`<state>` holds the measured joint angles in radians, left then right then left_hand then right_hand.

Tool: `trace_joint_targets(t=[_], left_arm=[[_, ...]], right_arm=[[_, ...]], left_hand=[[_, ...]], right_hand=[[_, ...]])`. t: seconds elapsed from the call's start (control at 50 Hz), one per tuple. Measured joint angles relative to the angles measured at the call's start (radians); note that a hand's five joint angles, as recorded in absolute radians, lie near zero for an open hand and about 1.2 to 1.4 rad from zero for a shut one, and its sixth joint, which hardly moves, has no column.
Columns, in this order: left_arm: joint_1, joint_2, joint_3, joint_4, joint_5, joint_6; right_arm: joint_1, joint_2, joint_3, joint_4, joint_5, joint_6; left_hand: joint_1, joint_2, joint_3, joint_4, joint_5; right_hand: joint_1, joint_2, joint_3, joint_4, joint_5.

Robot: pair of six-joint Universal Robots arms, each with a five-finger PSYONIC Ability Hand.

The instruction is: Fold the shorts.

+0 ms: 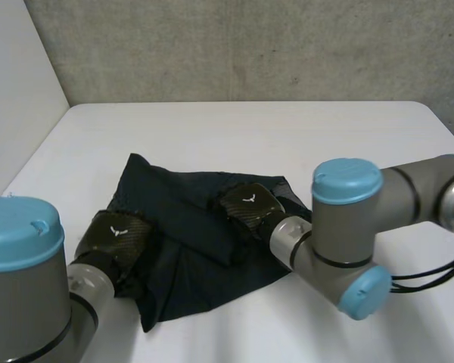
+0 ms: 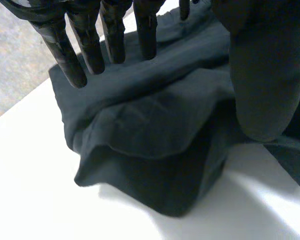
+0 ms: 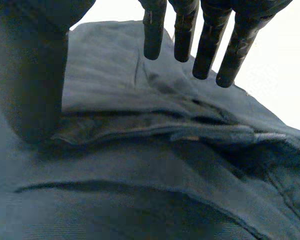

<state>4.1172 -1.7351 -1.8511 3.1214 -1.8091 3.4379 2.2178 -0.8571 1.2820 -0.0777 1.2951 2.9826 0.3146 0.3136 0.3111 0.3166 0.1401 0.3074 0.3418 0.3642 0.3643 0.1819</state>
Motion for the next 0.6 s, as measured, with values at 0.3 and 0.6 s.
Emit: trace_joint_targets(t=[0.3,0.6], left_arm=[[-0.002,0.000,-0.040,0.000,0.018,0.000],[-0.042,0.007,-0.033,0.002,0.037,0.000]], right_arm=[[0.005,0.123,-0.267,-0.092,0.157,-0.014],[-0.181,0.328,-0.633,-0.315,0.323,-0.316]], left_hand=[[0.000,0.000,0.000,0.000,0.000],[0.000,0.000,0.000,0.000,0.000]], right_hand=[[0.672,0.831,0.821,0.812,0.803],[-0.070,-0.047,-0.054,-0.048,-0.033]])
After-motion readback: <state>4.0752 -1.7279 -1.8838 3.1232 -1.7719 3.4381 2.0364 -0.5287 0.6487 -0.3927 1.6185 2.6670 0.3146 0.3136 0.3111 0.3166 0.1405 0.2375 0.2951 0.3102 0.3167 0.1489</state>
